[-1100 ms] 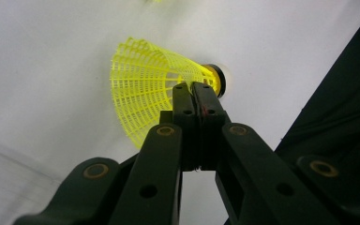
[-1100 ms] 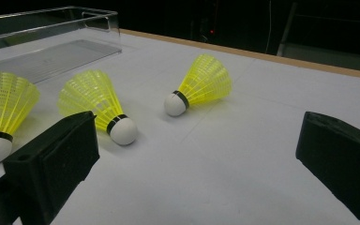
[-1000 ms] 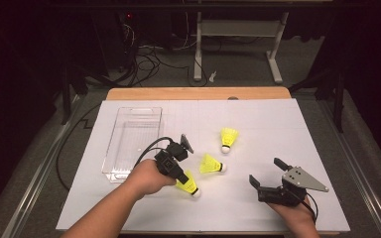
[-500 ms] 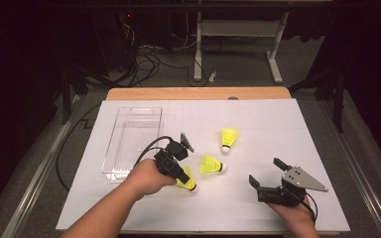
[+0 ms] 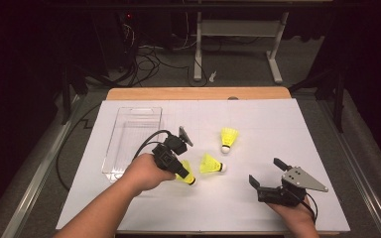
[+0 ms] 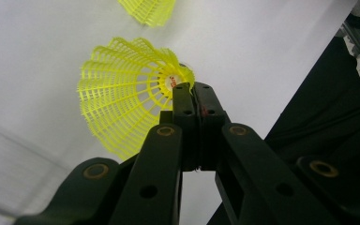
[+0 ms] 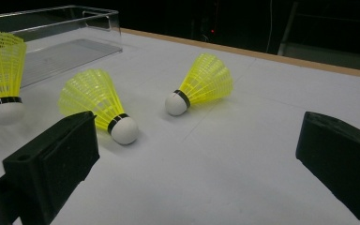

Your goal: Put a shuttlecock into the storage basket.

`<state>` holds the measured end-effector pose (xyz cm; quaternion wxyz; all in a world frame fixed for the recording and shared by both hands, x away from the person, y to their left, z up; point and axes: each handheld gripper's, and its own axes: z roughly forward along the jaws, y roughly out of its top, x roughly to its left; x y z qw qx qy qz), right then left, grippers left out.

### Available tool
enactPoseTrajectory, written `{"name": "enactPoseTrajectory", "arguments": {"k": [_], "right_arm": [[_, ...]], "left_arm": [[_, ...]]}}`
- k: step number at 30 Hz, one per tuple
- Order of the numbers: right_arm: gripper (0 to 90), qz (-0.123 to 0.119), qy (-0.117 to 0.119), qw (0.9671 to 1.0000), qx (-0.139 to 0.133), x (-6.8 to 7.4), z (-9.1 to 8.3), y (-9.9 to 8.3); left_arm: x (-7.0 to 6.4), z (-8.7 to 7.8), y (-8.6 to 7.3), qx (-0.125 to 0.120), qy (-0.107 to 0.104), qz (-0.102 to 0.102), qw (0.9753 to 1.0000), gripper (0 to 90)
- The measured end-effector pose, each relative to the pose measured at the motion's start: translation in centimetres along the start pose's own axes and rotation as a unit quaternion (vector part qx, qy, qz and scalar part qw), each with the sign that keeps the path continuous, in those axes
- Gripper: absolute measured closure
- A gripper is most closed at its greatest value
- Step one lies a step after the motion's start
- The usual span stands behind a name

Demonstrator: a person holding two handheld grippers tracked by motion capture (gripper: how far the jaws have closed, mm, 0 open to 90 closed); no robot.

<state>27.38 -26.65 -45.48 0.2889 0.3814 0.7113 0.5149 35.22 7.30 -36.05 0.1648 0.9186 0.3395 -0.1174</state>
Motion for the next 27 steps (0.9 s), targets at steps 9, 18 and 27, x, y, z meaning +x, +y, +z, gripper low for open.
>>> {"name": "enactPoseTrajectory", "arguments": {"k": [9, 18, 27], "right_arm": [[0.2, 0.0, 0.0, 1.0, 0.001, 0.1, 0.0, 0.0], [0.3, 0.001, -0.001, 1.0, 0.003, 0.1, 0.1, 0.0], [0.2, 0.001, -0.001, 1.0, 0.003, 0.1, 0.1, -0.1]], "left_arm": [[0.2, -1.2, -0.3, 0.006, 0.003, -0.007, 1.0, 89.5], [0.4, -3.3, -0.5, 0.006, 0.014, -0.009, 0.9998, 89.5], [0.8, -5.2, -0.8, 0.0, 0.022, -0.016, 0.9996, 89.5]]}}
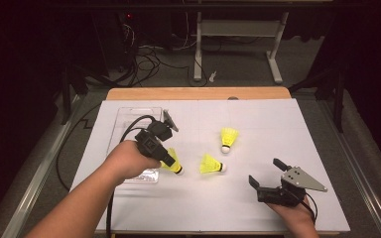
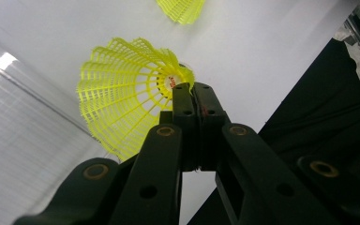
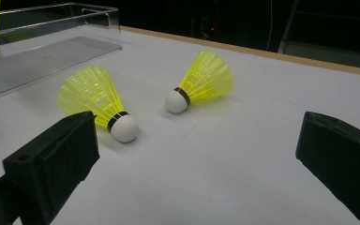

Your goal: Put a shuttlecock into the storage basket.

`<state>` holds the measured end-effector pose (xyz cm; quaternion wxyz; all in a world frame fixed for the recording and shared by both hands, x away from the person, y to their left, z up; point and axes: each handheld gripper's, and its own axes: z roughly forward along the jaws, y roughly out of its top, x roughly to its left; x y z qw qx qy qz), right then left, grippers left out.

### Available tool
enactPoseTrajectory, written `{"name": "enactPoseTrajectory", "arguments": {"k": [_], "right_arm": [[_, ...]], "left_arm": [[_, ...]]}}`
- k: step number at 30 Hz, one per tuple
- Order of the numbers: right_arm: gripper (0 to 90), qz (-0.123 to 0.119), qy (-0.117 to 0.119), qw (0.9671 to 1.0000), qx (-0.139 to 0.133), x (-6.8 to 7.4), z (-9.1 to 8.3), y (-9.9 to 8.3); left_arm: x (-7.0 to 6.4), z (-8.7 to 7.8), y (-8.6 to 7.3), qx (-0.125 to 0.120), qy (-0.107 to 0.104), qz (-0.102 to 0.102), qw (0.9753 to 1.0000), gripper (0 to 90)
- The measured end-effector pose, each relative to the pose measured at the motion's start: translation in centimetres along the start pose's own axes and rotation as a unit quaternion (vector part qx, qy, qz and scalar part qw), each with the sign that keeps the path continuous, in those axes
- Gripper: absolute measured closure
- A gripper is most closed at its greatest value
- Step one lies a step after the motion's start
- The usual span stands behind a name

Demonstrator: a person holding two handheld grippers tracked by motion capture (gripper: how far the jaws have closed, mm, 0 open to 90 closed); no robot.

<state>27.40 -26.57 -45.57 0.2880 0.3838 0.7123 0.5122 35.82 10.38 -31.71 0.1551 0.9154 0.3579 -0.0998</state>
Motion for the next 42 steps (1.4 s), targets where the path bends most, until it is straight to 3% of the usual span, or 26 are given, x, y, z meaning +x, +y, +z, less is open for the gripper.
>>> {"name": "enactPoseTrajectory", "arguments": {"k": [9, 18, 27, 42], "right_arm": [[0.3, -0.001, 0.0, 1.0, 0.001, 0.0, 0.0, 0.0], [0.2, -0.001, 0.0, 1.0, 0.001, 0.0, 0.0, 0.0], [0.2, -0.002, 0.002, 1.0, 0.001, 0.0, 0.0, 0.0], [0.2, -0.001, -0.001, 1.0, 0.0, 0.0, 0.0, 0.0]], "left_arm": [[0.6, -2.7, -0.8, -0.018, 0.012, -0.008, 0.9997, 89.5], [1.7, -3.7, -1.7, -0.019, 0.017, -0.021, 0.9995, 89.5], [3.2, -5.4, -3.3, -0.028, 0.03, -0.046, 0.9981, 89.5], [5.8, -5.9, -5.4, -0.027, 0.041, -0.084, 0.9953, 89.6]]}}
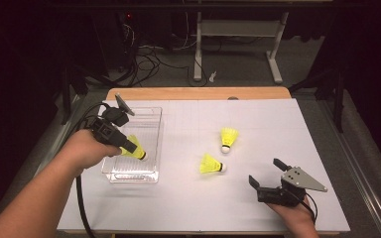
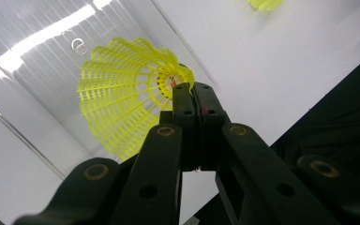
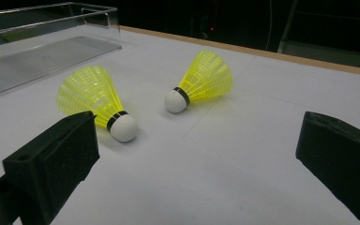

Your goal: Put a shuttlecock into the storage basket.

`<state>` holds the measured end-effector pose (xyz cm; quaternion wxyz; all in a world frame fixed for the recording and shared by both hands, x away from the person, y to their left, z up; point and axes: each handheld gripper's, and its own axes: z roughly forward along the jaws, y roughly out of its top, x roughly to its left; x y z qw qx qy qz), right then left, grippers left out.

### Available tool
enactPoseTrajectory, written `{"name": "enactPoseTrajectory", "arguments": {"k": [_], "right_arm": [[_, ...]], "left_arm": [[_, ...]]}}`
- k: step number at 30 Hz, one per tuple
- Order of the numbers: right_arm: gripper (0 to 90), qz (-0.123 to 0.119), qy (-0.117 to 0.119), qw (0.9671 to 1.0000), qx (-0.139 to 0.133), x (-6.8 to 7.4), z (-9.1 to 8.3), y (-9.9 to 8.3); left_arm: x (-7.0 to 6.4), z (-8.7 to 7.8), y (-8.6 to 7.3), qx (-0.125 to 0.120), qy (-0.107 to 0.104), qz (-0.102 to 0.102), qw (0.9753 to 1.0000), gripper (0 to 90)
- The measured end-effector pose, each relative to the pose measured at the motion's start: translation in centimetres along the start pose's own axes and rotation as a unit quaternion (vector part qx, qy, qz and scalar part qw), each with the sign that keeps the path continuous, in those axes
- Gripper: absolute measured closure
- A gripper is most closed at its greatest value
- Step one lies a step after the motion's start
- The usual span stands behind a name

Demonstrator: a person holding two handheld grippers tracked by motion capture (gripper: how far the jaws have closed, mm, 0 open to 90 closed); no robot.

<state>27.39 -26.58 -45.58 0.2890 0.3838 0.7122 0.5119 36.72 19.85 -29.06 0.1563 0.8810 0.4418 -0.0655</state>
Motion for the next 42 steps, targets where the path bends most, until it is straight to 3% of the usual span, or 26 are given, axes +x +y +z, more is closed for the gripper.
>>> {"name": "enactPoseTrajectory", "arguments": {"k": [9, 19, 25, 30, 42], "right_arm": [[0.3, 0.002, -0.001, 1.0, -0.002, -0.1, -0.1, 0.0], [0.2, 0.0, 0.001, 1.0, 0.001, 0.0, 0.0, 0.0], [0.2, -0.001, 0.001, 1.0, 0.002, 0.0, 0.0, -0.1], [0.2, -0.001, 0.001, 1.0, 0.002, 0.0, 0.0, 0.0], [0.2, -0.001, 0.003, 1.0, 0.001, 0.0, 0.0, 0.0]], "left_arm": [[1.8, -0.1, -1.1, 0.002, 0.013, -0.025, 0.9996, 89.5], [2.6, -0.1, -1.5, 0.01, 0.022, -0.041, 0.9989, 89.5], [2.5, 0.6, -1.3, 0.013, 0.017, -0.04, 0.999, 89.5], [2.6, 0.7, -0.9, 0.007, 0.019, -0.041, 0.999, 89.4], [2.4, 0.7, 0.5, 0.02, 0.023, -0.038, 0.9988, 89.5]]}}
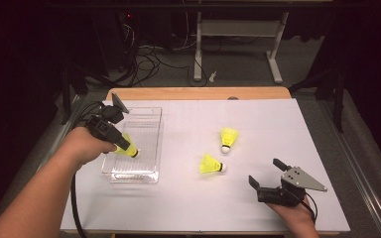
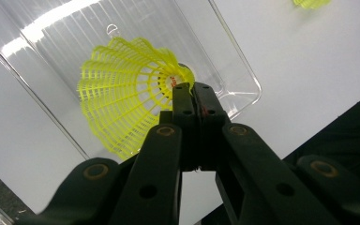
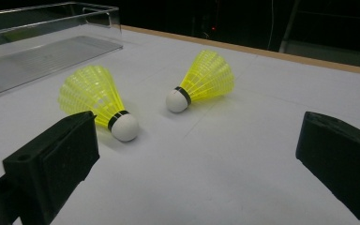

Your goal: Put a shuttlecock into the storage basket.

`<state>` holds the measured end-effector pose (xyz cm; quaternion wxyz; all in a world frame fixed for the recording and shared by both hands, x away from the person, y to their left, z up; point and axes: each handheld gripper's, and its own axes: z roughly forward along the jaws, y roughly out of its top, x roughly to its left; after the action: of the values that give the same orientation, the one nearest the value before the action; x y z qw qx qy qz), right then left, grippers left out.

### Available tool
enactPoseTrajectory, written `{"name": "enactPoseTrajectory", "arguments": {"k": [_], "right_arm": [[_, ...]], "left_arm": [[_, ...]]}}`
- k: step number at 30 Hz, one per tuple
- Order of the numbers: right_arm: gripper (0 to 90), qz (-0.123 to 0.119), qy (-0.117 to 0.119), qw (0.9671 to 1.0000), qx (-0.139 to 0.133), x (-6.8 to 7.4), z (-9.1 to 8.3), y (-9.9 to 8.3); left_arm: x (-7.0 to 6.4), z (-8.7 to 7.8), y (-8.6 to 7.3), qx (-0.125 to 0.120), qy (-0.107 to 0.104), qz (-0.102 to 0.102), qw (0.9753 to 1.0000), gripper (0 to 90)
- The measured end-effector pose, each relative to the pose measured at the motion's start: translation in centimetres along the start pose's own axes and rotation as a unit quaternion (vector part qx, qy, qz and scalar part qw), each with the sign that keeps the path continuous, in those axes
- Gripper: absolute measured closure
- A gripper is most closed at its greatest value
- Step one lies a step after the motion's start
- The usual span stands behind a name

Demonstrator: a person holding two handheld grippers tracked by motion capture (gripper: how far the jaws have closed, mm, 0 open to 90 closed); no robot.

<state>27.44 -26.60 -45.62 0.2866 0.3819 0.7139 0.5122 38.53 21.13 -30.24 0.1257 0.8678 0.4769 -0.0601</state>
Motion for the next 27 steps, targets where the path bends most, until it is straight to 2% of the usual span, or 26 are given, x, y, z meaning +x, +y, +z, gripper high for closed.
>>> {"name": "enactPoseTrajectory", "arguments": {"k": [3, 9, 14, 24, 27], "right_arm": [[0.3, 0.001, 0.0, 1.0, -0.001, 0.0, -0.1, 0.0], [0.3, 0.001, 0.001, 1.0, -0.001, 0.0, -0.1, 0.0], [0.3, 0.002, 0.002, 1.0, -0.003, -0.1, -0.1, 0.1], [0.3, 0.003, 0.003, 1.0, 0.0, -0.1, 0.0, 0.0], [0.2, 0.002, 0.004, 1.0, -0.001, -0.1, 0.0, 0.0]], "left_arm": [[-0.1, 0.6, 0.5, 0.008, 0.003, 0.004, 1.0, 89.5], [-0.2, 1.3, 1.2, -0.003, 0.008, 0.004, 1.0, 89.5], [0.0, 2.1, 1.7, 0.0, 0.018, 0.001, 0.9998, 89.5], [-0.1, 3.3, 2.8, 0.0, 0.01, 0.002, 0.9999, 89.5], [-0.5, 4.2, 3.2, 0.01, 0.01, 0.009, 0.9999, 89.5]]}}
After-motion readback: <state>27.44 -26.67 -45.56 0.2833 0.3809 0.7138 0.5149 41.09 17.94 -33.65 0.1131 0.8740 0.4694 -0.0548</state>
